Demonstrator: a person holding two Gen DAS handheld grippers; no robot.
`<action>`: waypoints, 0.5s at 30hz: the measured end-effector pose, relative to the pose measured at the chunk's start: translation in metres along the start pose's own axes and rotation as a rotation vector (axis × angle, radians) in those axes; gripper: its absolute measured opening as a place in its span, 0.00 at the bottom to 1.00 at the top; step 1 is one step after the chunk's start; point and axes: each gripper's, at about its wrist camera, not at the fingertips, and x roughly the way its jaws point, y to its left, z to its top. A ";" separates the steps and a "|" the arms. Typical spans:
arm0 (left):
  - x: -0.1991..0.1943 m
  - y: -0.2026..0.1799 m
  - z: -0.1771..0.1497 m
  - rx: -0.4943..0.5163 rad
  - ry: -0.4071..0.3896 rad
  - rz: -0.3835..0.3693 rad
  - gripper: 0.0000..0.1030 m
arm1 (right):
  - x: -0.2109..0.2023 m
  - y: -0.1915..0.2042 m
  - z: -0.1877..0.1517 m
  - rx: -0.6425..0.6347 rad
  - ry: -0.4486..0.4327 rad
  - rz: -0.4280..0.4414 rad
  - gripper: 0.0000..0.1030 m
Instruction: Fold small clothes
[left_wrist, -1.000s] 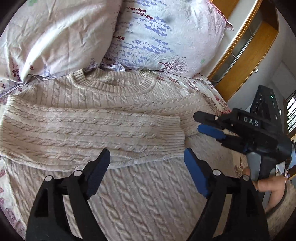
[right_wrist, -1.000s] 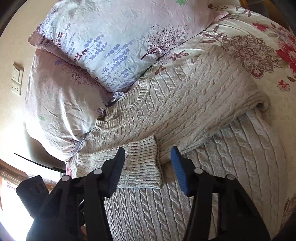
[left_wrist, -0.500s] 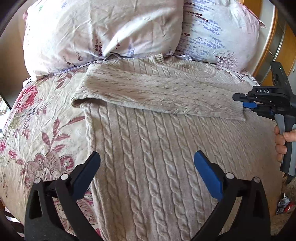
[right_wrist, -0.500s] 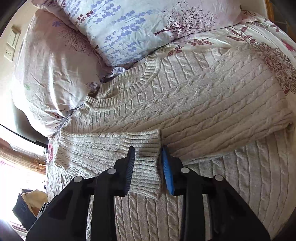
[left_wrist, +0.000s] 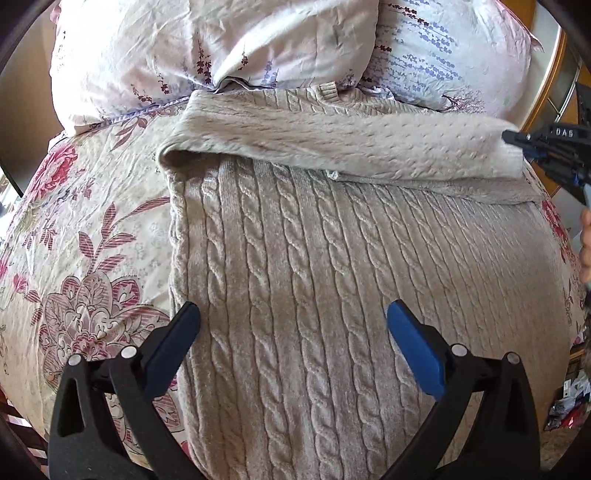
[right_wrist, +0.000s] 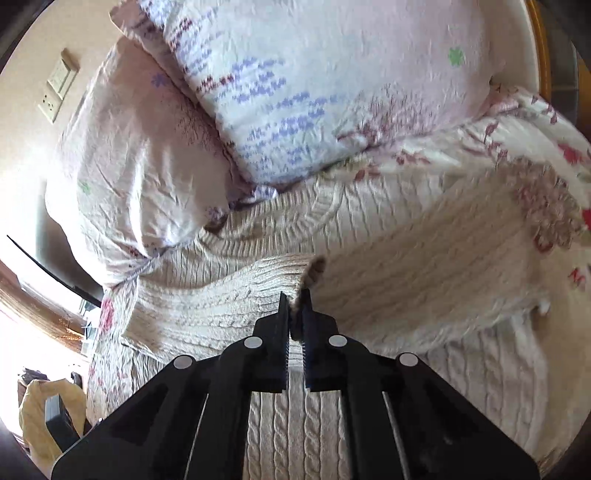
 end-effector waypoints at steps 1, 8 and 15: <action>0.001 0.000 -0.001 -0.002 0.002 -0.001 0.98 | -0.007 0.000 0.008 -0.006 -0.026 -0.012 0.06; 0.003 0.002 0.001 -0.013 0.005 -0.007 0.98 | -0.025 -0.020 0.038 0.035 -0.074 -0.106 0.06; 0.001 0.002 0.007 -0.016 -0.020 -0.012 0.98 | -0.029 -0.036 0.029 0.114 -0.084 -0.104 0.06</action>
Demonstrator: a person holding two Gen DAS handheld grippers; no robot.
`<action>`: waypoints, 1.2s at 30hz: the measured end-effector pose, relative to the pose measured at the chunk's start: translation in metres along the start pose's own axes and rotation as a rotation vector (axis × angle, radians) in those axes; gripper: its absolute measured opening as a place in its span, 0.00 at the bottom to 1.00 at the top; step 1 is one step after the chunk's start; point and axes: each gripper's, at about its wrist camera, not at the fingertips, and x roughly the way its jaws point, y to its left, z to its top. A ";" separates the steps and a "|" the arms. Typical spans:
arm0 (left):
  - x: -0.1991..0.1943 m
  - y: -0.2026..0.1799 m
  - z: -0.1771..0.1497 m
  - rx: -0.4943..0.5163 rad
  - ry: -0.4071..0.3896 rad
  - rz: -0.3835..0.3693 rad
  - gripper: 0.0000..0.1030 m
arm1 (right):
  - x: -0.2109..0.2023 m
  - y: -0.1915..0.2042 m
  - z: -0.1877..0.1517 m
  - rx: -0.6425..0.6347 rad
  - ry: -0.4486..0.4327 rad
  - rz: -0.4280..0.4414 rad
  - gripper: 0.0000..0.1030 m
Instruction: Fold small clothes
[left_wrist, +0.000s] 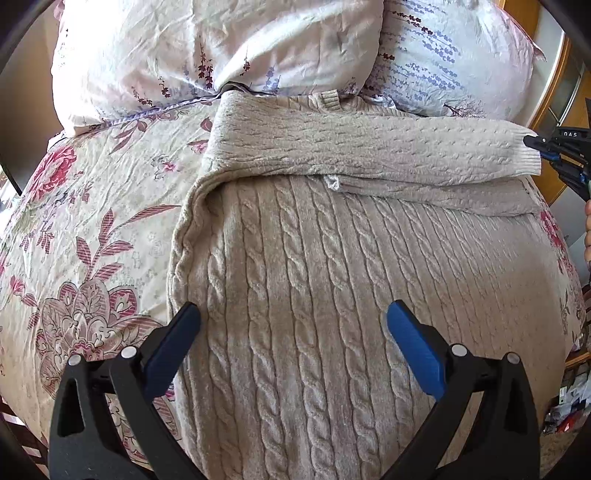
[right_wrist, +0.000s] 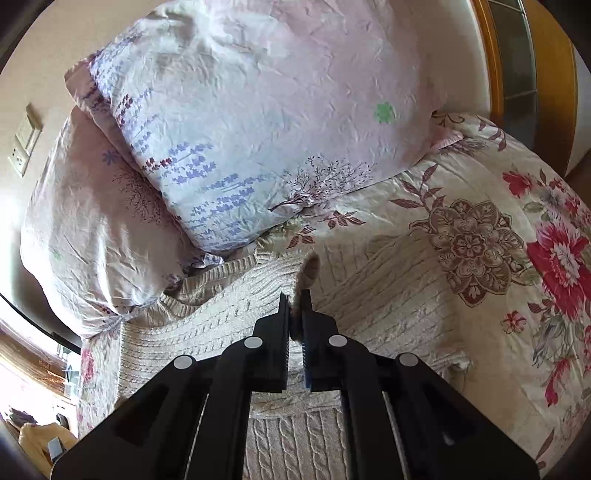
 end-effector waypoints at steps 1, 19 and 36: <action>0.001 0.000 0.000 0.000 0.001 0.000 0.98 | -0.001 0.001 0.001 -0.002 -0.005 -0.004 0.06; 0.001 -0.007 0.002 0.053 -0.028 0.083 0.98 | 0.046 -0.026 -0.022 0.000 0.201 -0.231 0.39; -0.002 -0.006 -0.002 0.040 -0.043 0.116 0.98 | 0.040 -0.019 -0.041 -0.154 0.242 -0.260 0.11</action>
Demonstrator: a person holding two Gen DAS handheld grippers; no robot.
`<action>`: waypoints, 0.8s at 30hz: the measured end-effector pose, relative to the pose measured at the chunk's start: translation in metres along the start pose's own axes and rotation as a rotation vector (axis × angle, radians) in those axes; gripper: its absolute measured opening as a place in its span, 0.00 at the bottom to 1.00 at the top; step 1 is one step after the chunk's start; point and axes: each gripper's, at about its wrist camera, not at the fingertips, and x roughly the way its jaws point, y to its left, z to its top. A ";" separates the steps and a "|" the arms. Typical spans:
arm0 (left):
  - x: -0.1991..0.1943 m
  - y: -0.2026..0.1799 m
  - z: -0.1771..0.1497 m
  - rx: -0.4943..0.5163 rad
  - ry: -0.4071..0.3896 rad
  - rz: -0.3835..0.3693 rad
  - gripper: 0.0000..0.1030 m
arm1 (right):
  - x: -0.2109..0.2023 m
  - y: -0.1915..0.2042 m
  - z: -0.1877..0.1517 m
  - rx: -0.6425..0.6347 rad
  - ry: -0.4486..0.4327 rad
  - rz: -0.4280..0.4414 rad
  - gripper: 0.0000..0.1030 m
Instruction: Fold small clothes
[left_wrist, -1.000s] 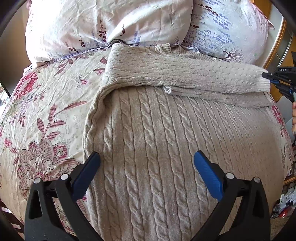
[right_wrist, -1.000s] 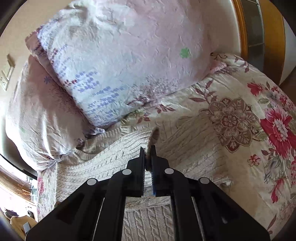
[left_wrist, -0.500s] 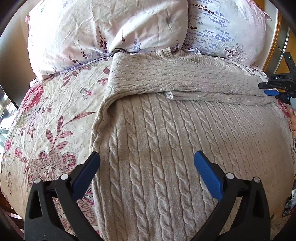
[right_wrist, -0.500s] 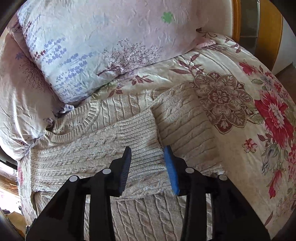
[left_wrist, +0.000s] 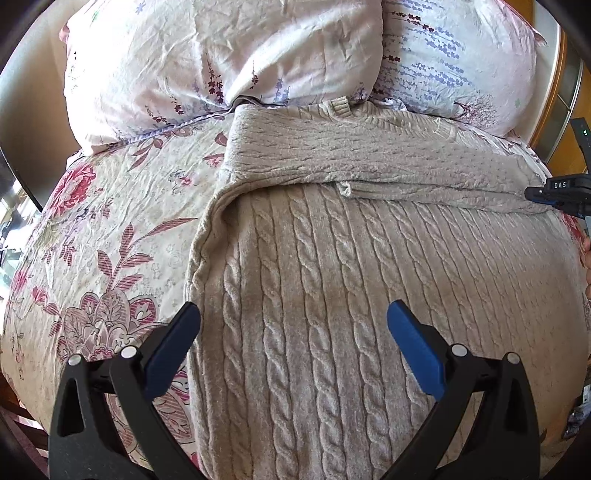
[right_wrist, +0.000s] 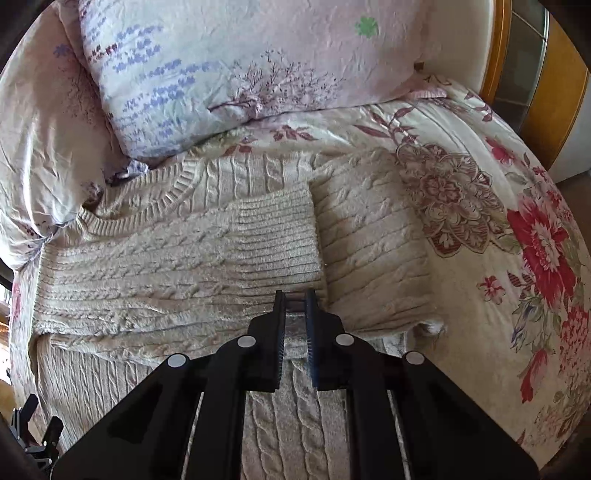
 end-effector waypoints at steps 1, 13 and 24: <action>-0.002 0.001 -0.001 -0.001 0.002 0.009 0.98 | -0.007 -0.001 -0.001 0.008 -0.007 0.029 0.12; -0.047 0.060 -0.043 -0.188 -0.010 -0.073 0.98 | -0.090 -0.066 -0.082 0.055 0.061 0.258 0.56; -0.060 0.078 -0.097 -0.264 0.094 -0.269 0.75 | -0.094 -0.107 -0.156 0.159 0.203 0.333 0.38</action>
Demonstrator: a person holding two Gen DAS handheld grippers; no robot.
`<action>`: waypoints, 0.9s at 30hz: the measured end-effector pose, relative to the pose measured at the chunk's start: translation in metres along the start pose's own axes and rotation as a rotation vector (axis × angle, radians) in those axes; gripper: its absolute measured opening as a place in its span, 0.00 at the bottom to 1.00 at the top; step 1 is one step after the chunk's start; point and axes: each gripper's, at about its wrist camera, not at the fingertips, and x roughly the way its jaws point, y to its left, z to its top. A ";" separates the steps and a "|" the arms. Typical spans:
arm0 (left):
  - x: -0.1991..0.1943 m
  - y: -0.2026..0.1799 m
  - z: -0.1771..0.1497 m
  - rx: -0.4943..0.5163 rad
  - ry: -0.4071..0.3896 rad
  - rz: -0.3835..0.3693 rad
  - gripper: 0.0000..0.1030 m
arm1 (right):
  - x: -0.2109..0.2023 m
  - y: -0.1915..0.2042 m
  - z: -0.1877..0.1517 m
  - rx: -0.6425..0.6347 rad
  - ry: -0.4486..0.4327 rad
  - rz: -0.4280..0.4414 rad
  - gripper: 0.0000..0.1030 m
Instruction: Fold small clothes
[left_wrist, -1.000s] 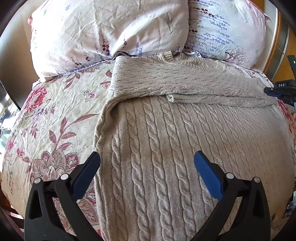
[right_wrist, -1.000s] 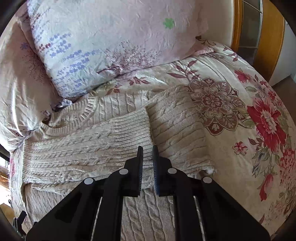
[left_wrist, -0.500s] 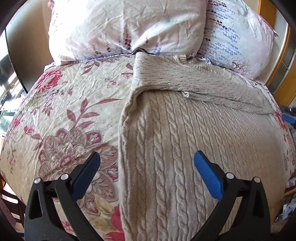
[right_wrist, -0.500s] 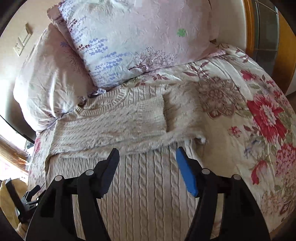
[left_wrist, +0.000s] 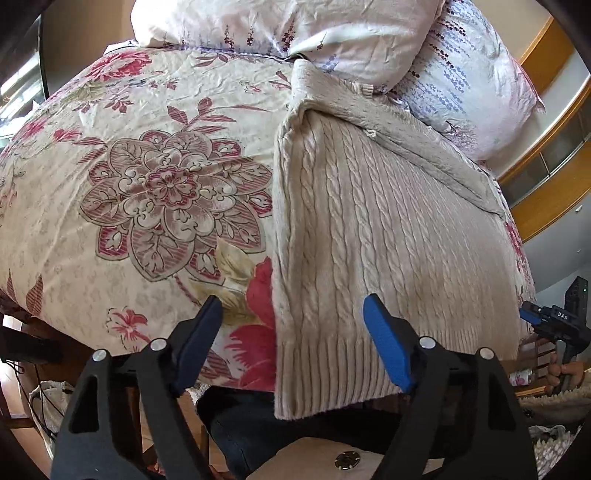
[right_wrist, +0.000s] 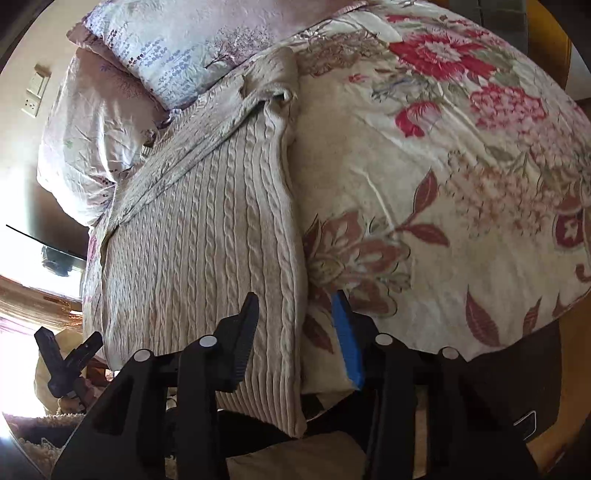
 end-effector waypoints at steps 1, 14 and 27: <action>-0.001 -0.001 -0.002 -0.002 0.000 -0.007 0.75 | 0.000 -0.001 -0.004 0.001 -0.011 0.010 0.38; -0.003 0.000 -0.030 -0.186 0.080 -0.243 0.39 | 0.011 0.000 -0.035 0.078 0.090 0.270 0.25; 0.008 -0.003 -0.022 -0.197 0.116 -0.224 0.12 | 0.004 -0.008 -0.044 0.087 0.113 0.310 0.10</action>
